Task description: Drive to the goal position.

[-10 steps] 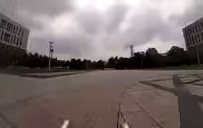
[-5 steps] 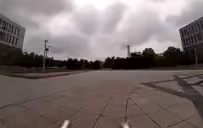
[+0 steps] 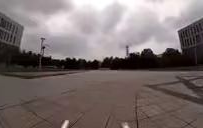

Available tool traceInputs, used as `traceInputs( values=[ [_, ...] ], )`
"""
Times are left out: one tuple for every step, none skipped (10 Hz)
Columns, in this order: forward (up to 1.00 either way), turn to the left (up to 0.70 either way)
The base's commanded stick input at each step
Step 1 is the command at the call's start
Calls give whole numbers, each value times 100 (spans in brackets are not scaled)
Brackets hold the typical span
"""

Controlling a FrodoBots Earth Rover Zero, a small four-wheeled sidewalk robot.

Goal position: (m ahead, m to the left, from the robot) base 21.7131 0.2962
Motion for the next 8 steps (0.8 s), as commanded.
traceInputs(
  values=[
    [100,-3],
    [100,-24],
    [100,-5],
    [100,0],
    [100,-23],
    [100,-8],
    [100,0],
    [100,-14]
  ],
)
